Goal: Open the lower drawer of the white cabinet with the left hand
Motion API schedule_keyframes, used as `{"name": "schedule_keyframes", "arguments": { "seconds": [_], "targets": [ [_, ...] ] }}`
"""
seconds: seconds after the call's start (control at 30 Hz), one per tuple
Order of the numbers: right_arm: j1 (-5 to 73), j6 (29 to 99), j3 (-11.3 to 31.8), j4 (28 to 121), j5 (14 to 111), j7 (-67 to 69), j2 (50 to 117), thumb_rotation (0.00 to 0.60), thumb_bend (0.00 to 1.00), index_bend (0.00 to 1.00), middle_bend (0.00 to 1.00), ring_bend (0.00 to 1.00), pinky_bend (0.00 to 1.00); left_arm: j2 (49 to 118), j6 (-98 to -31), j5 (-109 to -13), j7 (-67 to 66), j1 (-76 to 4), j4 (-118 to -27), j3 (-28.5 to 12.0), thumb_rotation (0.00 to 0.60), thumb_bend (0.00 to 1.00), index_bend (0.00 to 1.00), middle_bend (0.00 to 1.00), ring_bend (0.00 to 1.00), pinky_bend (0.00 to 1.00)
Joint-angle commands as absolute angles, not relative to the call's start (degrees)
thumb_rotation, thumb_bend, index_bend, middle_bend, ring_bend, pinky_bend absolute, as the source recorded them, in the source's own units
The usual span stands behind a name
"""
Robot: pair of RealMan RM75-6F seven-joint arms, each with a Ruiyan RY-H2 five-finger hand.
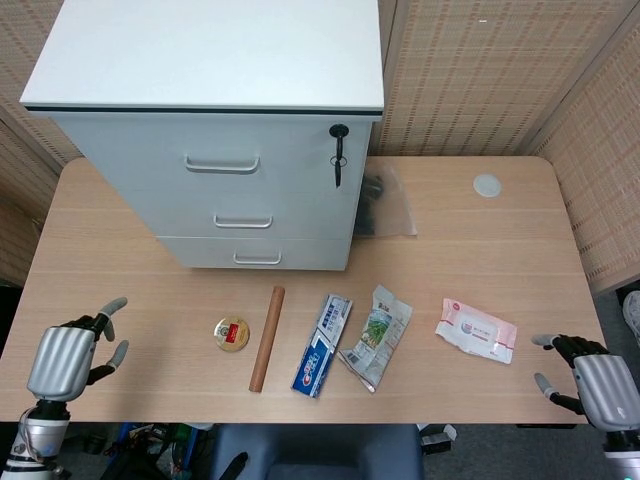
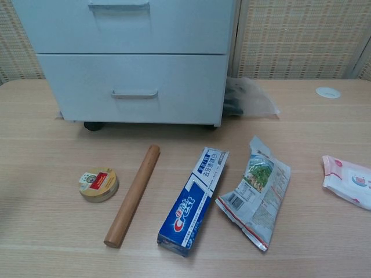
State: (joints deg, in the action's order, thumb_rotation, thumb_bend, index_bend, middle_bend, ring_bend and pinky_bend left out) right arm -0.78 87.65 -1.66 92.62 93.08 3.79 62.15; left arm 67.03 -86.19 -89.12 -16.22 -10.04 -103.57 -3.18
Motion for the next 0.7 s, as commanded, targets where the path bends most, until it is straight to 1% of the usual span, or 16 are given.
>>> {"name": "schedule_keyframes", "arguments": {
  "seconds": [0.03,0.13,0.23,0.4,0.43,0.53,0.7],
  "targets": [
    [-0.53,87.3,-1.8,92.76,93.36,3.66,62.38,0.6,0.25,0.34,0.41,0.36,0.41,65.26,-82.21,-91.16,-11.56,-14.05,-103.3,-5.11,0.6,0.34,0.21,0.83,0.84,0.99],
    [-0.48,87.39,-1.74,92.89,93.4,3.49,62.36,0.6,0.25,0.34,0.41,0.36,0.41,63.07,-79.0,-91.23,-9.87,-17.13,-104.26,-6.93,0.6,0.4,0.19,0.9,0.91,1.0],
    [-0.34,87.32,-1.65,93.09,93.4,3.26,62.21,0.6,0.25,0.34,0.41,0.36,0.41,61.19,-75.57,-90.71,-8.34,-20.24,-105.62,-8.73,0.6,0.47,0.16,0.93,0.95,1.0],
    [0.03,86.87,-1.55,93.18,93.32,3.21,62.36,0.6,0.25,0.34,0.41,0.36,0.41,58.95,-70.3,-89.01,-6.34,-25.01,-107.68,-11.5,0.6,0.69,0.11,0.96,0.99,1.0],
    [0.08,86.79,-1.55,93.16,93.29,3.23,62.42,0.6,0.25,0.34,0.41,0.36,0.41,58.7,-69.65,-88.84,-6.15,-25.75,-107.94,-11.93,0.6,0.72,0.1,0.97,1.0,1.0],
    [0.22,86.48,-1.54,92.93,93.08,3.31,62.61,0.6,0.25,0.34,0.41,0.36,0.41,58.43,-67.5,-87.99,-4.72,-28.23,-108.61,-13.27,0.6,0.76,0.1,0.97,1.0,1.0],
    [0.48,86.22,-1.47,92.79,93.04,3.47,62.65,0.6,0.25,0.34,0.41,0.36,0.41,58.77,-63.87,-85.57,-5.31,-31.83,-109.05,-14.83,0.6,0.76,0.09,0.98,1.0,1.0]
  ]
}}
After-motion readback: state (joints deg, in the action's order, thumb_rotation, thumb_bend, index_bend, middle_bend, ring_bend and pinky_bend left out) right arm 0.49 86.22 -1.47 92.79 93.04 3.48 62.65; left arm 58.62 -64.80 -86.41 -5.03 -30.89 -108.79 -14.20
